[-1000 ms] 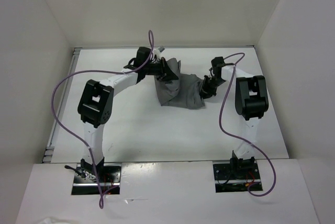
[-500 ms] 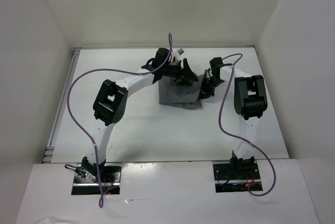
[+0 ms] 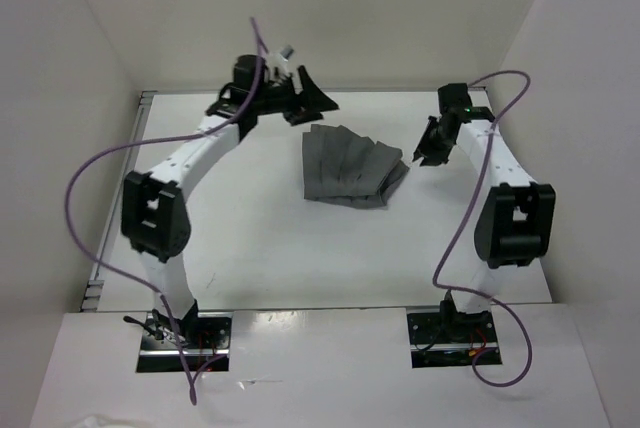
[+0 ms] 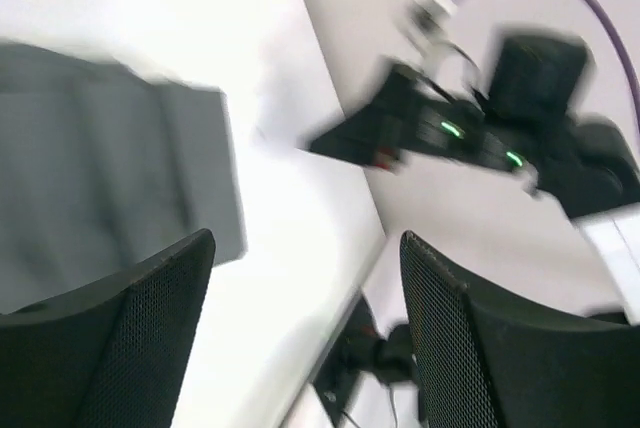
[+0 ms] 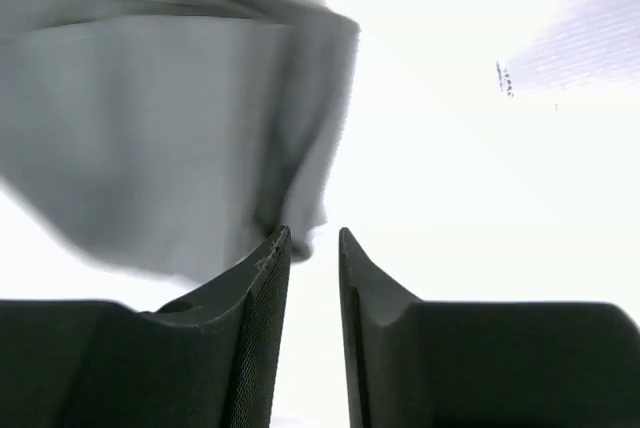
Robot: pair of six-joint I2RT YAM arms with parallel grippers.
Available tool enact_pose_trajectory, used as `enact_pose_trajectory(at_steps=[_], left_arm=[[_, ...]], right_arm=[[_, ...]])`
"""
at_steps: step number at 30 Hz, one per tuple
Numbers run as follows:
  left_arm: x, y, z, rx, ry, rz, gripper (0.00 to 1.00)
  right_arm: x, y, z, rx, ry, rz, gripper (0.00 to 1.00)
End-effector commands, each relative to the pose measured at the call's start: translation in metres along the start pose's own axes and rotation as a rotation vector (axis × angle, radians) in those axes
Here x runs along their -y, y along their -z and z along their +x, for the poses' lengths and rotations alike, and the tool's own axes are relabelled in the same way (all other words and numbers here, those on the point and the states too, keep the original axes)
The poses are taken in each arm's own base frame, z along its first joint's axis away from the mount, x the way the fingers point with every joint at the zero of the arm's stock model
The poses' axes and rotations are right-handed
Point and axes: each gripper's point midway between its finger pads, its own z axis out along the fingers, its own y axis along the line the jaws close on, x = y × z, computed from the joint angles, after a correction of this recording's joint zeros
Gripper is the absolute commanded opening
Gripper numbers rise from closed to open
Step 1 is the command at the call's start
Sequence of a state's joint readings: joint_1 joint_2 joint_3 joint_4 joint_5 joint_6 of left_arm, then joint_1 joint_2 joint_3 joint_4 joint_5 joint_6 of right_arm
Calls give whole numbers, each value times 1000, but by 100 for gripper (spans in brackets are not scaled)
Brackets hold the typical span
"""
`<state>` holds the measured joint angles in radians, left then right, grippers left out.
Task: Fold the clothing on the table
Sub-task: Fold the skirt
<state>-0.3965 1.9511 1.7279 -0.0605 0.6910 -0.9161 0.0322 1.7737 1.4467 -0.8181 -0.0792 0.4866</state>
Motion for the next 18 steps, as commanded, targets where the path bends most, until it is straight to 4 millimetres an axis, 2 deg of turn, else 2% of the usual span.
enact_pose_trajectory(at_steps=[1,2,4,5,6,7,8,9,12,14,17,18], left_arm=[[-3,55,-24,159,-126,-118,82],[-32,62,-13,147,-93,-182,82],[-55,78,0,138,-94,-252,82],[-68,85,5,136,-82,-278,83],[-80,90,28,94,-74,-290,83],[-88,97,34,90,-66,-306,84],[-92,101,44,78,-64,-314,84],[-101,107,59,67,-57,-341,84],[-109,116,73,59,-36,-358,84],[-109,118,80,44,-49,-352,84],[-104,124,83,43,-60,-351,84],[-110,126,85,42,-48,-362,84]], right_arm=[[-19,50,-7,99,5,-32,32],[-43,59,-11,120,35,-104,32],[-75,61,-4,76,72,-220,33],[-91,54,-4,61,78,-258,32],[-97,50,-5,47,81,-281,32],[-109,46,4,-3,85,-337,30],[-117,33,2,-16,79,-366,29],[-121,28,3,-32,81,-387,26],[-128,6,13,-103,63,-435,23],[-119,-16,26,-155,40,-399,22],[-95,-35,48,-203,7,-318,22],[-91,-39,53,-215,-7,-308,22]])
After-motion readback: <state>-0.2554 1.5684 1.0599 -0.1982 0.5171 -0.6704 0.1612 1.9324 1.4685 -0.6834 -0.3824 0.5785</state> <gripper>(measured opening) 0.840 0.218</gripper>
